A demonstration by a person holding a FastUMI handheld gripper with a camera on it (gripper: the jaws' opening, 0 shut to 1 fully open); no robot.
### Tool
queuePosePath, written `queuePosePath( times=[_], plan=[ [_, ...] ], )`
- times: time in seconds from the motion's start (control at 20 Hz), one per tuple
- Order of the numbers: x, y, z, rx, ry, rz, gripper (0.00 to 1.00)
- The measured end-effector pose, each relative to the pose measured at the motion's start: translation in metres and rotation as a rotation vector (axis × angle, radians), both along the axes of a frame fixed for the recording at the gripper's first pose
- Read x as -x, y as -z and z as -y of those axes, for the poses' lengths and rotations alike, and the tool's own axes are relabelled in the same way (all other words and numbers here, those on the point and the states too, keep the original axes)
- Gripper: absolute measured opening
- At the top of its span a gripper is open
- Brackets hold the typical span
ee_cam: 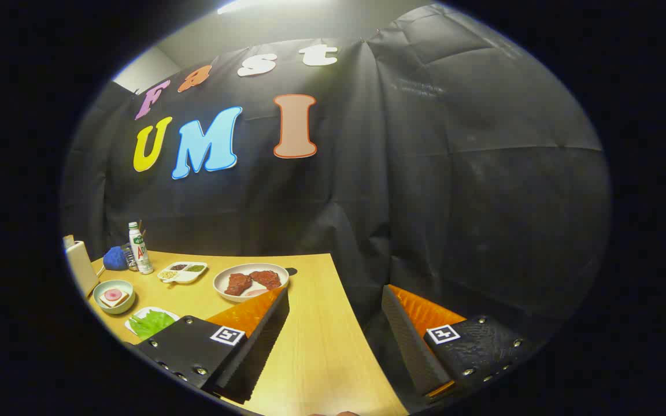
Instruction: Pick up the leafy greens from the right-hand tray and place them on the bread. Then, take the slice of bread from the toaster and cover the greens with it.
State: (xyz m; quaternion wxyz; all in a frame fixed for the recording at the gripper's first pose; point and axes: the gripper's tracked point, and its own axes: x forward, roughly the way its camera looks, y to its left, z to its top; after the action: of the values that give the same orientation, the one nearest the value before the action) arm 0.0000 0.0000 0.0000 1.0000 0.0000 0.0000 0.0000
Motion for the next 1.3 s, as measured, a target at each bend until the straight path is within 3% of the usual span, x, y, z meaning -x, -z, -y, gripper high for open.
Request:
queuePosePath(
  times=[0.15,0.35,0.5,0.95,1.3],
  plan=[
    [0.039,-0.019,-0.045,-0.035,-0.04,0.052,0.98],
    [0.064,-0.026,-0.086,0.024,-0.048,0.092,0.98],
    [0.079,-0.019,-0.137,0.018,-0.16,0.094,0.98],
    [0.08,0.013,-0.192,0.073,-0.271,0.034,0.99],
    [0.071,0.062,-0.225,0.056,-0.346,-0.096,0.99]
  ],
)
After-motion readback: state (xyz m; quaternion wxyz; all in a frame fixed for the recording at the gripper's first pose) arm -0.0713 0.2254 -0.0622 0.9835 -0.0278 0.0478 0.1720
